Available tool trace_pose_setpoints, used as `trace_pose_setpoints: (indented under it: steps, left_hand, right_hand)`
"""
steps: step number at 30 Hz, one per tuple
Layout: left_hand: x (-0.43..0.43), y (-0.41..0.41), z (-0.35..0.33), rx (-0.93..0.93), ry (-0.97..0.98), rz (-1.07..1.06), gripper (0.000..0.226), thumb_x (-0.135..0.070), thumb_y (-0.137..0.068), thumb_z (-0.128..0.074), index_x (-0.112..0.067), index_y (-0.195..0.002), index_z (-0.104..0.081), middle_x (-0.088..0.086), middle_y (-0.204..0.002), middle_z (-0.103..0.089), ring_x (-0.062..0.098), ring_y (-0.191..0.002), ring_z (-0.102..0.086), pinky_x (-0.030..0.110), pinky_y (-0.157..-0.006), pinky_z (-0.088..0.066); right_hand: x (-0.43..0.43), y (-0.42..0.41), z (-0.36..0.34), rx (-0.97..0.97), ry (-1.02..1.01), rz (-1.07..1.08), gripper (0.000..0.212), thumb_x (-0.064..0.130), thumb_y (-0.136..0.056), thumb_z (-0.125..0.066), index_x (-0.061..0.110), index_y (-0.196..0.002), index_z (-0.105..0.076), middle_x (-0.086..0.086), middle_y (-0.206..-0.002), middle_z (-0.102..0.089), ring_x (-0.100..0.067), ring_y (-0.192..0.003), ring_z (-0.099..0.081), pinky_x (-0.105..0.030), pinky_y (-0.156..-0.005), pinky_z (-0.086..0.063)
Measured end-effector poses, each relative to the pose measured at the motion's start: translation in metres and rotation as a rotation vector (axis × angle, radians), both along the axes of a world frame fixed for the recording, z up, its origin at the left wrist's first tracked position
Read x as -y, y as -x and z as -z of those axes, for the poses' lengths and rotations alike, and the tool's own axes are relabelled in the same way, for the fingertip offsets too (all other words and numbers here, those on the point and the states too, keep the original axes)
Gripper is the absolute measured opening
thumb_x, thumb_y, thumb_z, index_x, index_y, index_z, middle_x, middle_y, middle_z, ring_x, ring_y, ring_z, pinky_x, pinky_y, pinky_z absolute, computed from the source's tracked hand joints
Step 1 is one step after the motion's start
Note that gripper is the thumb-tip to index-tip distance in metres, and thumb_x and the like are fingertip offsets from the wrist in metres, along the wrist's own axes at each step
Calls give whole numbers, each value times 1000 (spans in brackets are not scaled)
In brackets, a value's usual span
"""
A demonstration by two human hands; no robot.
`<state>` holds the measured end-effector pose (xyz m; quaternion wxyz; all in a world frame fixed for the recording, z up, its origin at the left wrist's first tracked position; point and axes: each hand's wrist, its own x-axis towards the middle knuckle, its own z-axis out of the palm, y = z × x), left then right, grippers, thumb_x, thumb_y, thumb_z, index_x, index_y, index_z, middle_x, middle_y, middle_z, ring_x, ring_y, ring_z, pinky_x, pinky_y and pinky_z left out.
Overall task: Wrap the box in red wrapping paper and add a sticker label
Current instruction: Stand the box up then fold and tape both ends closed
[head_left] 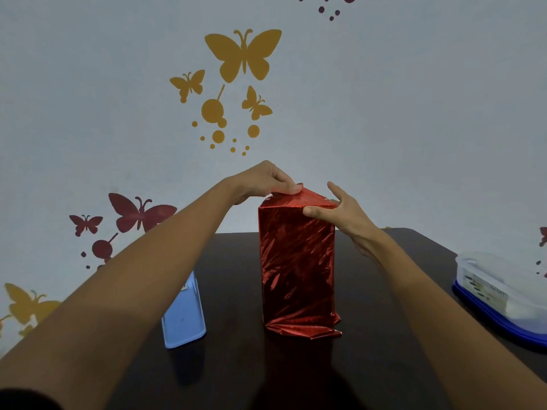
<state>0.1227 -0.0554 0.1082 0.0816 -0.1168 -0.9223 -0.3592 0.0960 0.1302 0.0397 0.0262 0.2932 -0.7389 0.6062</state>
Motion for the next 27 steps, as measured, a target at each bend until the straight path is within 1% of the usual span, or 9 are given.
trace_pose_setpoints:
  steps: [4,7,10,13,17,18,20,23,27]
  left_hand:
    - [-3,0,12,-105,-38,-9,20,-27,-87,-66,-11,-92,-76,6,-92,-73,19,-89,-67,30,-86,-51]
    - [-4,0,19,-153,-57,-19,11,-23,-85,-69,-17,-91,-75,-2,-94,-71,15,-92,-65,32,-93,-49]
    - [-5,-2,20,-143,-7,-26,26,-26,-83,-70,-21,-108,-71,-3,-114,-66,13,-106,-57,35,-103,-40]
    - [-8,-7,16,77,-22,-252,73,-42,-77,-73,-24,-141,-43,6,-145,-42,28,-129,-43,49,-107,-34]
    - [-9,-12,15,377,-236,-362,60,-47,-71,-77,-8,-114,-60,12,-111,-65,31,-104,-63,55,-94,-48]
    - [-8,-11,16,381,-280,-360,54,-44,-70,-78,-8,-106,-62,12,-107,-67,30,-103,-64,54,-94,-48]
    - [-9,-10,18,367,-328,-341,55,-39,-65,-82,-6,-104,-63,14,-107,-68,31,-102,-65,54,-94,-48]
    - [-14,-12,17,315,-370,-331,54,-28,-65,-84,-1,-109,-65,16,-105,-69,32,-97,-67,53,-90,-51]
    - [-14,-15,15,340,-336,-357,26,-18,-78,-74,-2,-95,-64,13,-89,-66,29,-85,-65,51,-93,-50]
  right_hand:
    - [-1,-5,1,-12,21,13,97,21,-75,-76,15,-150,-15,-3,-132,-52,0,-100,-49,-10,-88,-34]
    - [0,-8,1,-20,49,25,95,18,-78,-74,15,-151,-14,13,-107,-48,14,-79,-48,-6,-83,-30]
    - [0,-8,3,-13,53,32,97,18,-77,-74,16,-151,-12,6,-127,-47,8,-92,-45,-1,-79,-30]
    - [2,-14,4,-5,32,52,99,19,-77,-74,15,-151,-8,-5,-147,-37,1,-110,-39,-3,-81,-28]
    - [-1,-17,-2,144,10,-50,92,60,-75,-63,15,-147,-26,-7,-142,-44,-17,-129,-42,-28,-111,-25]
    - [-3,-17,-8,220,33,-71,80,72,-75,-52,15,-131,-46,-7,-128,-55,-18,-116,-52,-37,-107,-36]
    - [-4,-13,-21,340,76,-59,54,69,-82,-46,16,-88,-57,-5,-100,-60,-19,-84,-54,-31,-86,-48]
    - [3,-13,-37,422,-138,-56,31,44,-79,-69,14,-87,-62,-2,-84,-69,-14,-67,-65,-23,-59,-52]
    - [14,-7,-41,453,-210,85,39,33,-69,-80,7,-87,-58,-5,-82,-65,-16,-71,-62,-27,-63,-53]
